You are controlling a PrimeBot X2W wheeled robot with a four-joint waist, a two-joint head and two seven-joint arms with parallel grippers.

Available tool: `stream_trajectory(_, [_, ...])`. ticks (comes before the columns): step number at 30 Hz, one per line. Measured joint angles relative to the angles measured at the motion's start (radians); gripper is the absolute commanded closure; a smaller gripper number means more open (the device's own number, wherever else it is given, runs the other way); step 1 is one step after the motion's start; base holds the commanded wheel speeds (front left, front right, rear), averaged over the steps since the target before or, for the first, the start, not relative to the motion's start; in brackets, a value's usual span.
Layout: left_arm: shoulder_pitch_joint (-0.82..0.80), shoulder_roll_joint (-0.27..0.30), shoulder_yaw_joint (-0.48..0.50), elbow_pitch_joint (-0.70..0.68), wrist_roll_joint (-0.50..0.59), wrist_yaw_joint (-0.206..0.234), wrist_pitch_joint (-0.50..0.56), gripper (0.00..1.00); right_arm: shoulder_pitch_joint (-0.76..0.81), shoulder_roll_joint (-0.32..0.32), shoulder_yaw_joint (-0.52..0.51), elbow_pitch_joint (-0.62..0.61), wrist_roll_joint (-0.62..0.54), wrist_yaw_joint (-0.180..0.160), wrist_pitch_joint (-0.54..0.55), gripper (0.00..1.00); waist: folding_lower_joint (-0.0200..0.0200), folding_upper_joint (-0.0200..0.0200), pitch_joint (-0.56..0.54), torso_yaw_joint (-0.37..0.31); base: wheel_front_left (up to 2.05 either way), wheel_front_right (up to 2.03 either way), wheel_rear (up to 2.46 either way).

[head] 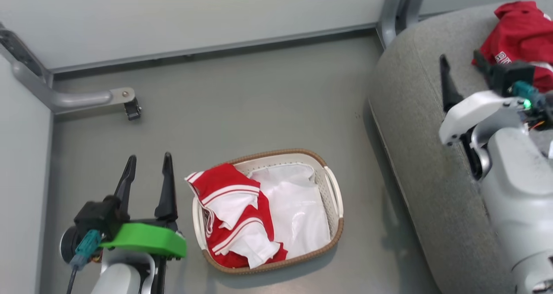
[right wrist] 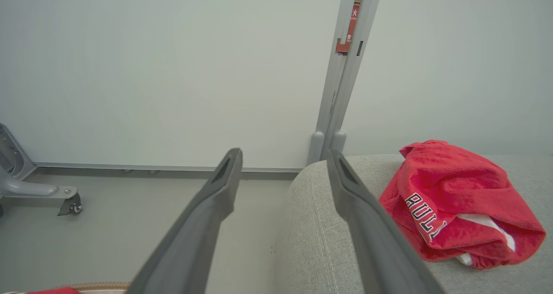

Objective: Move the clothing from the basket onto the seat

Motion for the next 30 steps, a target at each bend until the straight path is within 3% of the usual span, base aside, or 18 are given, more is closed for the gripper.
stream_trajectory(5, [0.083, -0.047, 0.084, 0.016, 0.030, -0.023, 0.000, 0.00, 0.182, 0.093, -0.044, -0.171, -0.028, 0.000, 0.000, 0.00, 0.0000, 0.0000, -0.055, 0.029, 0.00, 0.00, 0.00])
stream_trajectory(11, [0.161, -0.086, 0.158, 0.021, 0.064, -0.049, 0.000, 0.00, 0.384, 0.149, -0.061, -0.360, -0.052, 0.000, 0.000, 0.00, 0.0000, 0.0000, -0.110, 0.061, 0.00, 0.00, 0.00])
stream_trajectory(21, [0.253, -0.124, 0.240, 0.007, 0.103, -0.097, 0.000, 0.00, 0.598, 0.156, 0.018, -0.560, -0.003, 0.000, -0.001, 0.00, 0.0000, 0.0000, -0.162, 0.088, 0.00, 0.00, 0.00])
stream_trajectory(30, [0.287, -0.139, 0.274, -0.013, 0.122, -0.118, 0.000, 0.00, 0.667, 0.156, 0.052, -0.598, 0.026, 0.000, -0.001, 0.00, 0.0000, 0.0000, -0.178, 0.092, 0.00, 0.00, 0.00])
